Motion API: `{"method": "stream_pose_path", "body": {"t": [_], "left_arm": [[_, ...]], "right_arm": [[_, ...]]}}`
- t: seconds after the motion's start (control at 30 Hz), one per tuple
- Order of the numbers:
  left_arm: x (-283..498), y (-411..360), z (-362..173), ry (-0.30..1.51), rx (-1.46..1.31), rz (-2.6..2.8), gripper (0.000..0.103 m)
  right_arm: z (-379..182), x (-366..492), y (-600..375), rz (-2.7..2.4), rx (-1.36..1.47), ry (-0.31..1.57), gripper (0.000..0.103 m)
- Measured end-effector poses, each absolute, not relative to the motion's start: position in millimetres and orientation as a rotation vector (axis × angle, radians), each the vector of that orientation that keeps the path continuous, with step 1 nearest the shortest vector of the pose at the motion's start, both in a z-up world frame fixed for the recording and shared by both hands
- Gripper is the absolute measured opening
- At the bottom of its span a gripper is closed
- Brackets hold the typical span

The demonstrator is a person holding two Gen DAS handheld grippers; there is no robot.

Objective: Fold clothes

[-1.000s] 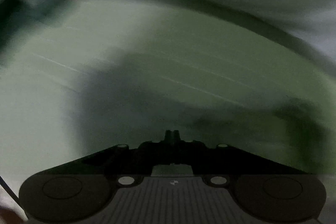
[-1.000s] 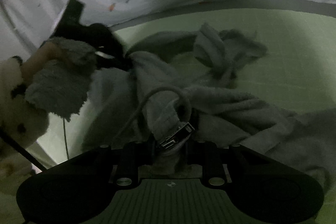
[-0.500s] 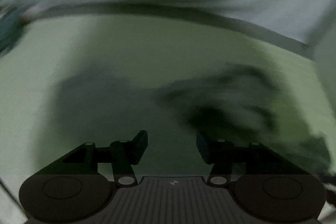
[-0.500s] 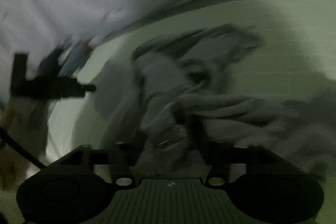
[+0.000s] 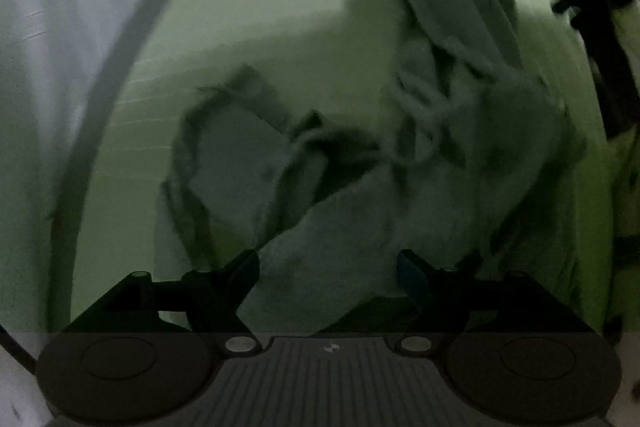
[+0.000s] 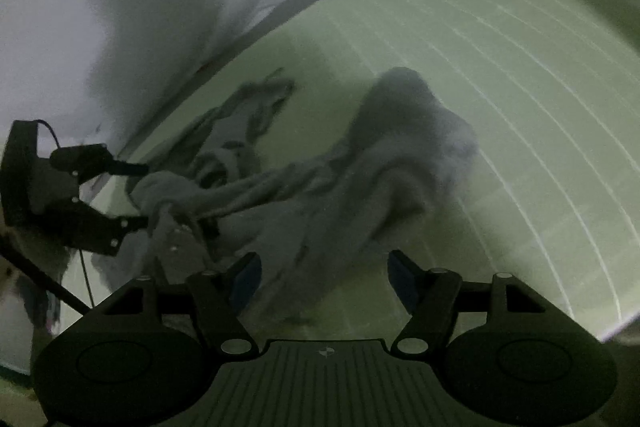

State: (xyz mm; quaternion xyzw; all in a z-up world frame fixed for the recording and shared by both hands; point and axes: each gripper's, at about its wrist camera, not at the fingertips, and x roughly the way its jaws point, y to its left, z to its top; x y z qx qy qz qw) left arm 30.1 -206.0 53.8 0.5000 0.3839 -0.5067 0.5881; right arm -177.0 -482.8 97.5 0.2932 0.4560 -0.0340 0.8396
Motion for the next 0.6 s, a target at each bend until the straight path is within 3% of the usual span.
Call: {"method": "stream_pose_path", "body": {"t": [0.33,0.4,0.47,0.6], "left_arm": [[58,-257,5,1.119,1.168,-1.316,0.078],[58,-251,-8,1.171,1.090,-1.296,0.057],[57,-240,-5,1.207,0.963,-1.255,0.013],[39,-210,16,1.071,0.785,-1.023,0.007]], "right_arm": [[82,-194,-462,-0.155,0.672,0.959,0.088],[81,-199,-455,-0.180,0.680,0.948,0.088],[80,-204,-448,-0.206,0.674,0.937,0.088],[78,-210,-444,-0.245,0.677,0.922,0.088]]}}
